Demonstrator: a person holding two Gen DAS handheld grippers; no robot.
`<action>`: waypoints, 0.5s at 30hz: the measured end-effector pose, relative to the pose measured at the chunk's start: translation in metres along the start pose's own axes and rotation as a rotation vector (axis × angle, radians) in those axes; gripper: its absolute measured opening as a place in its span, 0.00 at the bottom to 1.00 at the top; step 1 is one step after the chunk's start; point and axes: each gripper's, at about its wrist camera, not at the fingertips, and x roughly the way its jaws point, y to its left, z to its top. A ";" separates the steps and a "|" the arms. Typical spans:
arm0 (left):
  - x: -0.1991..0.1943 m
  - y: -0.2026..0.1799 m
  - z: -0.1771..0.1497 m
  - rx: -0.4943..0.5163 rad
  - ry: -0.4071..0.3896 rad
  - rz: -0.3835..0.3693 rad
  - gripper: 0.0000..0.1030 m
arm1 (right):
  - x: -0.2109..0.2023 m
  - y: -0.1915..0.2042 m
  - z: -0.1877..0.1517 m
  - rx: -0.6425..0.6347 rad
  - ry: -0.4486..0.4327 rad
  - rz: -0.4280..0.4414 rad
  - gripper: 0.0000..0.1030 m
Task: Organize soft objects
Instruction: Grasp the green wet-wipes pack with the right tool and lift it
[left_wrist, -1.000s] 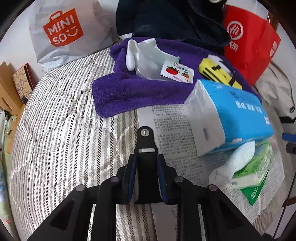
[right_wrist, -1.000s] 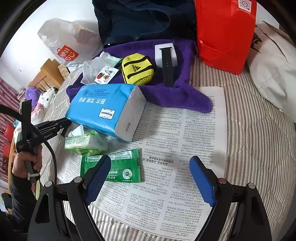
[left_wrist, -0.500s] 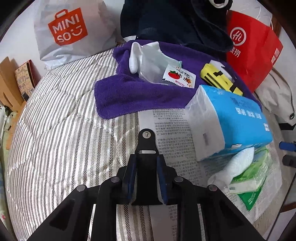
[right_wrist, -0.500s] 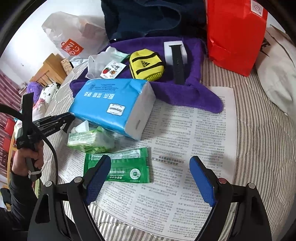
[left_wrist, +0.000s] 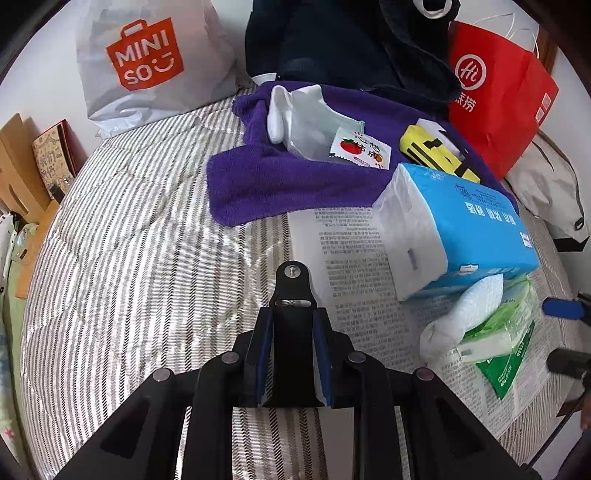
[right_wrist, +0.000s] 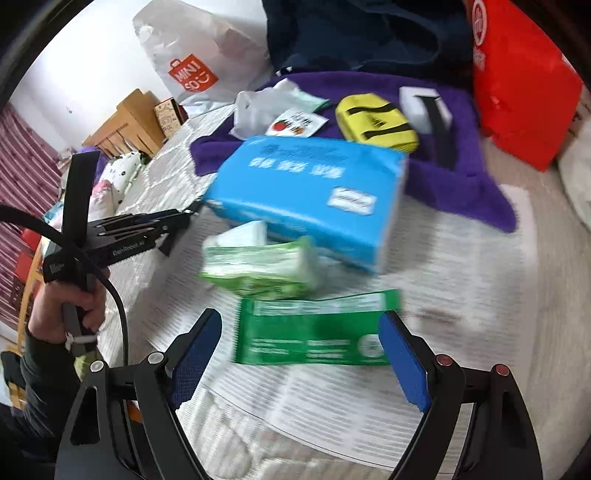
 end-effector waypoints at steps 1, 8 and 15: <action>-0.001 0.001 0.000 -0.001 -0.001 -0.001 0.21 | 0.003 0.004 0.000 -0.003 -0.003 0.005 0.84; 0.000 0.012 -0.002 -0.007 0.011 -0.001 0.21 | 0.026 0.025 0.007 -0.029 -0.002 -0.027 0.84; 0.002 0.016 -0.004 -0.008 0.017 -0.026 0.21 | 0.048 0.035 0.016 -0.009 -0.005 -0.060 0.84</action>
